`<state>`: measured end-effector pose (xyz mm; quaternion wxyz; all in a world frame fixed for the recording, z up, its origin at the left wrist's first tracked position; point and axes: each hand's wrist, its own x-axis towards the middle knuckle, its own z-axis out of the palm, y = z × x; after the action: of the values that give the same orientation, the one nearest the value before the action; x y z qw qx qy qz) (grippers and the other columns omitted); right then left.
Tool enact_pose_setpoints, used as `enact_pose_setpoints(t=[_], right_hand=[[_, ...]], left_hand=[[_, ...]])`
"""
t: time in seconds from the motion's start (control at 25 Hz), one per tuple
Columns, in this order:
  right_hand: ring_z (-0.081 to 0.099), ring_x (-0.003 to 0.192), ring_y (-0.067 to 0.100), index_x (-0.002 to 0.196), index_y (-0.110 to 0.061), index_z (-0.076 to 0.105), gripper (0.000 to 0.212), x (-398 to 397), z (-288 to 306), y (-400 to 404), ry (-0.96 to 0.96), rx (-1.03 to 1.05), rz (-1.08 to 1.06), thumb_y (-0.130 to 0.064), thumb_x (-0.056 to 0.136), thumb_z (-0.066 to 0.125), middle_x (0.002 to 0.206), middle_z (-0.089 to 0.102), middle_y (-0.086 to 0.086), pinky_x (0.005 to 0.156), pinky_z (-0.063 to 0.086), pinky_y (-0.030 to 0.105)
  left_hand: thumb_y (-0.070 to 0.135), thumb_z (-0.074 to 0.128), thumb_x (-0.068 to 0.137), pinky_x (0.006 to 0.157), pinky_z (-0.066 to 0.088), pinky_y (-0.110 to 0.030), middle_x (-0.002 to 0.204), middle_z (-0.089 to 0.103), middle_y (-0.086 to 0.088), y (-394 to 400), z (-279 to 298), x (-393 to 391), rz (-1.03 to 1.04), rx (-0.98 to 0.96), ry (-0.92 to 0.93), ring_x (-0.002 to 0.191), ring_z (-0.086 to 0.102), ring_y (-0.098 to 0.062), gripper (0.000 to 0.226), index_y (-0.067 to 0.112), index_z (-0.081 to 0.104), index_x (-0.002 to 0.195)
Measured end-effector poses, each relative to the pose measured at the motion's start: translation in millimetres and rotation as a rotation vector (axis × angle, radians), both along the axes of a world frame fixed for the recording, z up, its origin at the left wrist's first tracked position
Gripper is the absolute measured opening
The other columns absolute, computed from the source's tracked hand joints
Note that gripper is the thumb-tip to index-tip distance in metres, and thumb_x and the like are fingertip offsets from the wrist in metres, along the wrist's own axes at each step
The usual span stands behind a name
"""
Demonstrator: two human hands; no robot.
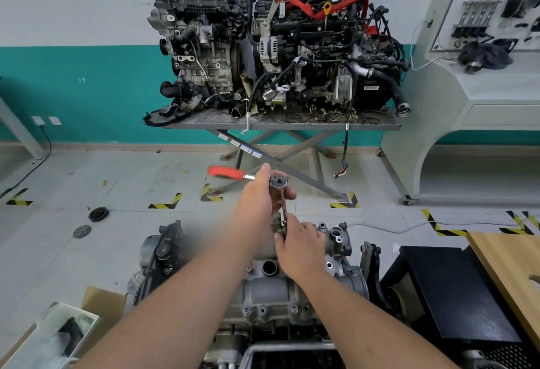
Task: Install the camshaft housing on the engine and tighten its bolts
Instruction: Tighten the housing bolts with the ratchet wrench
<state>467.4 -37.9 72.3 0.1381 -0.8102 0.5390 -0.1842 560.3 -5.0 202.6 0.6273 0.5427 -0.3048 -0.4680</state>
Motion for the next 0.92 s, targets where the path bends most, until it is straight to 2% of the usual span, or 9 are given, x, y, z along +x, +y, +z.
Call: enact_pose_setpoints(t=[0.16, 0.28, 0.4, 0.52, 0.6, 0.68, 0.8, 0.84, 0.92], right_hand=[[0.049, 0.116, 0.021, 0.137, -0.024, 0.039, 0.044, -1, 1, 0, 0.004, -0.006, 0.009, -0.045, 0.098, 0.041, 0.115, 0.067, -0.005, 0.092, 0.031, 0.042], [0.049, 0.116, 0.022, 0.138, -0.023, 0.039, 0.046, -1, 1, 1, 0.005, -0.01, 0.016, -0.044, 0.098, 0.04, 0.115, 0.067, -0.005, 0.091, 0.031, 0.042], [0.049, 0.116, 0.022, 0.137, -0.024, 0.04, 0.045, -1, 1, 0, 0.002, -0.012, 0.013, -0.044, 0.097, 0.041, 0.115, 0.066, -0.005, 0.091, 0.031, 0.041], [0.05, 0.115, 0.022, 0.136, -0.024, 0.041, 0.044, -1, 2, 1, -0.003, -0.012, 0.012, -0.044, 0.097, 0.042, 0.115, 0.067, -0.005, 0.09, 0.031, 0.041], [0.049, 0.117, 0.022, 0.139, -0.023, 0.04, 0.046, -1, 2, 1, 0.008, -0.006, 0.019, -0.044, 0.098, 0.041, 0.118, 0.066, -0.005, 0.091, 0.031, 0.041], [0.048, 0.119, 0.021, 0.137, -0.024, 0.041, 0.044, -1, 3, 1, 0.009, -0.004, 0.019, -0.044, 0.098, 0.041, 0.119, 0.065, -0.007, 0.092, 0.03, 0.041], [0.051, 0.113, 0.02, 0.124, -0.024, 0.047, 0.033, -1, 6, 3, 0.009, -0.025, 0.004, -0.044, 0.098, 0.044, 0.112, 0.064, -0.006, 0.087, 0.032, 0.039], [0.053, 0.11, 0.019, 0.122, -0.022, 0.049, 0.033, -1, 7, 3, -0.002, -0.02, -0.003, -0.044, 0.098, 0.044, 0.11, 0.064, -0.005, 0.085, 0.034, 0.037], [0.057, 0.103, 0.02, 0.123, -0.02, 0.05, 0.034, 0, 6, 3, -0.019, 0.023, -0.001, -0.043, 0.099, 0.042, 0.106, 0.062, -0.003, 0.087, 0.043, 0.036]], left_hand=[[0.039, 0.035, 0.098, 0.09, 0.049, -0.044, 0.076, 0.076, -0.003, -10, 28, 12, -0.119, 0.203, -0.294, 0.086, 0.07, -0.018, 0.027, 0.02, 0.055, 0.096], [0.03, 0.035, 0.097, 0.08, 0.049, -0.037, 0.075, 0.076, -0.001, -14, 44, 15, -0.213, 0.246, -0.582, 0.076, 0.066, -0.015, 0.023, 0.016, 0.054, 0.096], [0.025, 0.036, 0.1, 0.057, 0.041, -0.029, 0.073, 0.074, -0.001, -18, 56, 15, -0.284, 0.226, -1.028, 0.064, 0.059, -0.014, 0.027, 0.014, 0.054, 0.083], [0.034, 0.034, 0.104, 0.056, 0.042, -0.033, 0.078, 0.064, -0.002, -20, 59, 14, -0.322, 0.199, -1.419, 0.067, 0.058, -0.018, 0.032, 0.022, 0.044, 0.076], [0.043, 0.033, 0.104, 0.054, 0.036, -0.032, 0.074, 0.053, 0.002, -18, 55, 12, -0.33, 0.154, -1.707, 0.068, 0.055, -0.023, 0.036, 0.023, 0.038, 0.075], [0.047, 0.035, 0.103, 0.057, 0.032, -0.029, 0.079, 0.048, 0.006, -13, 42, 9, -0.292, -0.054, -1.929, 0.072, 0.055, -0.022, 0.035, 0.022, 0.045, 0.081], [0.048, 0.049, 0.092, 0.067, 0.041, -0.034, 0.084, 0.061, -0.001, 1, 16, 13, 0.035, -0.508, -1.93, 0.079, 0.061, -0.025, 0.04, 0.016, 0.063, 0.073], [0.05, 0.053, 0.09, 0.071, 0.044, -0.037, 0.09, 0.065, -0.003, 3, 7, 14, 0.142, -0.563, -1.867, 0.084, 0.062, -0.027, 0.042, 0.015, 0.065, 0.072], [0.059, 0.051, 0.089, 0.08, 0.047, -0.042, 0.111, 0.065, -0.011, 6, -12, 11, 0.222, -0.494, -1.719, 0.098, 0.063, -0.032, 0.05, 0.013, 0.071, 0.088]])
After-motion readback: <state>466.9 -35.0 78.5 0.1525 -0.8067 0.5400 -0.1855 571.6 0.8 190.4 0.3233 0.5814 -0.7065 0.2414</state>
